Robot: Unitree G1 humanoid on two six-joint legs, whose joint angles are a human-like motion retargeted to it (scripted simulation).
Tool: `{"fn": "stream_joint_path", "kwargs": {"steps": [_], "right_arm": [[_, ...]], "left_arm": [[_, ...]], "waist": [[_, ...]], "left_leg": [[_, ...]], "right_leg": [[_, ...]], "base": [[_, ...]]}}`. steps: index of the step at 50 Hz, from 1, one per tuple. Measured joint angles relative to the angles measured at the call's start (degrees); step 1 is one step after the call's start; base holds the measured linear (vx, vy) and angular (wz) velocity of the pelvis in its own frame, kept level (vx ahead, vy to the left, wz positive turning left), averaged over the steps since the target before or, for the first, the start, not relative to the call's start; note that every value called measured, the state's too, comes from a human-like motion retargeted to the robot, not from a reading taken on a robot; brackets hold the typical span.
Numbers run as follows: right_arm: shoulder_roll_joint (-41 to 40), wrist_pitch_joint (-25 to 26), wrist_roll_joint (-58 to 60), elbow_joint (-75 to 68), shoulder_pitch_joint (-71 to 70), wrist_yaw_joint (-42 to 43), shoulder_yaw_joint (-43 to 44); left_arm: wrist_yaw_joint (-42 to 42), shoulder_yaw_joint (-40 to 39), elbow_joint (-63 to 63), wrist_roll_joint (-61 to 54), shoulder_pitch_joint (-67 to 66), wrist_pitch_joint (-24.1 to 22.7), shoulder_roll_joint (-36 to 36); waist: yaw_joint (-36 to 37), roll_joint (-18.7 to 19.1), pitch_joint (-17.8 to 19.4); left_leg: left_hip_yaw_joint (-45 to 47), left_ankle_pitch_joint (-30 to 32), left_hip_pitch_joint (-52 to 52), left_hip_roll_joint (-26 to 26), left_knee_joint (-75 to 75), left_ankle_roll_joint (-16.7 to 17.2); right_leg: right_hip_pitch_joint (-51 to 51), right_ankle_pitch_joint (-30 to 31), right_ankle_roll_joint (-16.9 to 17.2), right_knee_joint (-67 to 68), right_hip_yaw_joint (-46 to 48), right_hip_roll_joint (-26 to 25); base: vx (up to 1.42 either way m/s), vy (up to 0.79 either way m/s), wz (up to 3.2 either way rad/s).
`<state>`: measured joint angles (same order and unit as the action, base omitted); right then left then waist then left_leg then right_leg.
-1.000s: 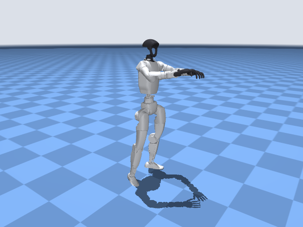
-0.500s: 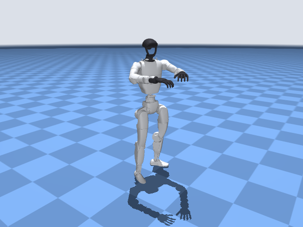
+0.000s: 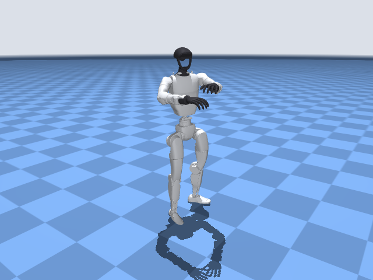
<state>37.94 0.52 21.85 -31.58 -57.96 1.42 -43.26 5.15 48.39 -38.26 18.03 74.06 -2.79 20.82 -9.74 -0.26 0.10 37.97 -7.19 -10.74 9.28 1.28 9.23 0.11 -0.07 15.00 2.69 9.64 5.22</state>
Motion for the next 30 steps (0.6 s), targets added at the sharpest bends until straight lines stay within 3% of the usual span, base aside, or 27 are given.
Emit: {"fn": "stream_joint_path", "kwargs": {"steps": [9, 18, 25, 30], "right_arm": [[1.9, 1.0, -2.1, 7.2, -5.3, 6.9, 1.9], [-0.1, -0.2, -0.3, 2.9, -3.7, -3.0, -3.7], [-0.4, 1.3, 2.1, 6.3, -3.7, 8.6, -0.4], [-0.1, 1.6, 1.4, 7.9, -5.6, 8.5, 0.8]], "left_arm": [[-4.2, 6.9, -2.8, -1.0, -2.1, -0.5, -0.3], [1.1, 0.1, 1.7, 2.5, -1.6, 1.1, 2.6], [1.0, 0.3, 2.0, -2.7, -4.2, 0.2, 3.1], [-4.5, 3.4, 0.2, -2.7, -5.7, -0.4, 2.7]], "waist": [[0.3, -0.1, 0.0], [0.7, -1.0, 0.0], [1.5, -1.6, -0.2], [2.6, -2.6, -0.4]], "left_leg": [[-0.9, -0.1, 0.2, -0.1, 0.5, -0.3], [-1.8, -0.8, 0.0, -1.0, 1.1, -0.6], [-2.2, -1.0, 0.2, -1.1, 1.3, -0.7], [-2.6, -1.2, 0.4, -1.4, 1.2, -0.7]], "right_leg": [[0.5, -0.2, 0.0, 0.1, 0.7, 0.5], [1.1, -0.8, 0.0, 0.8, 1.2, 1.8], [1.2, -0.7, 0.0, 0.8, 1.6, 2.1], [1.1, -0.6, 0.0, 0.9, 1.9, 2.5]], "base": [[0.00, 0.00, 0.00], [0.00, 0.00, 0.00], [0.00, 0.00, 0.00], [0.00, 0.02, 0.03]]}}
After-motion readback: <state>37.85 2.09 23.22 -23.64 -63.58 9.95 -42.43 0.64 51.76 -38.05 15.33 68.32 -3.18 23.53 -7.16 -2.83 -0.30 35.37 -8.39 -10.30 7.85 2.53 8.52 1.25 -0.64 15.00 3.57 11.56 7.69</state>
